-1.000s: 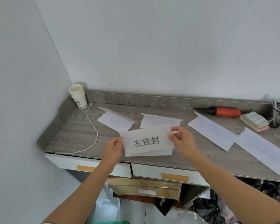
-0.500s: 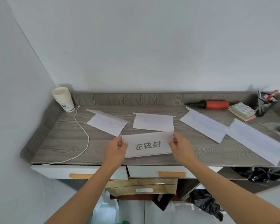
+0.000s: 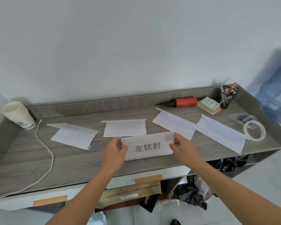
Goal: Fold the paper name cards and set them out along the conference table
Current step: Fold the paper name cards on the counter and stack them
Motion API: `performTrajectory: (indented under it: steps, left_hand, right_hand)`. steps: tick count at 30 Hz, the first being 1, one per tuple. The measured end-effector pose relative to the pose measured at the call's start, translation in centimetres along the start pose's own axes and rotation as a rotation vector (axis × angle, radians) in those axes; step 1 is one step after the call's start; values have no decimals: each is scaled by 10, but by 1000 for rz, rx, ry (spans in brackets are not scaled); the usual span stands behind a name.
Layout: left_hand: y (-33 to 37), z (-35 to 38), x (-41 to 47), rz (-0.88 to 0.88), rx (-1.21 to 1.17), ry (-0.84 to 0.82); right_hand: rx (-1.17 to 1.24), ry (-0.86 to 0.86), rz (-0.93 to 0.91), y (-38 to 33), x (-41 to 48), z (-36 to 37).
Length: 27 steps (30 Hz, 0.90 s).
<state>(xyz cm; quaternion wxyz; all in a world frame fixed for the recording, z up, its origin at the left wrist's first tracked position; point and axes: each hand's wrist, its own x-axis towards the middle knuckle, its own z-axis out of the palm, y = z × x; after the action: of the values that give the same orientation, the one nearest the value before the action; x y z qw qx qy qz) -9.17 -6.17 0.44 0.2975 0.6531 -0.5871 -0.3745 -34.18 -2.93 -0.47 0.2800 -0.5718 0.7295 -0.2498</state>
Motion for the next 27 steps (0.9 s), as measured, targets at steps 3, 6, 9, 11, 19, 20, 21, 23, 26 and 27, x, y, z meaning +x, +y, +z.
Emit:
performTrajectory:
  steps: [3, 6, 9, 11, 19, 20, 21, 23, 26, 27]
  left_hand:
    - [0, 9, 5, 189, 266, 83]
    - [5, 20, 14, 348, 531, 50]
    - [8, 32, 19, 378, 645, 10]
    - [6, 35, 20, 398, 653, 30]
    - [4, 37, 20, 370, 677, 80]
    - [6, 38, 19, 361, 679, 90]
    - [9, 39, 20, 362, 677, 107]
    - [22, 42, 20, 365, 623, 134]
    - [61, 47, 18, 273, 322, 128]
    - [76, 49, 18, 205, 162, 101]
  right_hand:
    - [-59, 218, -67, 20, 5, -31]
    - [-301, 529, -116, 56, 24, -80]
    - [-621, 369, 127, 95, 49, -127]
    - [-727, 172, 284, 115, 59, -145]
    - [-642, 293, 186, 149, 88, -188]
    - [-635, 338, 145, 146, 91, -196]
    - [-626, 390, 91, 141, 94, -203]
    - [-589, 492, -35, 125, 101, -214]
    - [-503, 611, -278, 94, 108, -211]
    - [-472, 625, -365, 84, 108, -204]
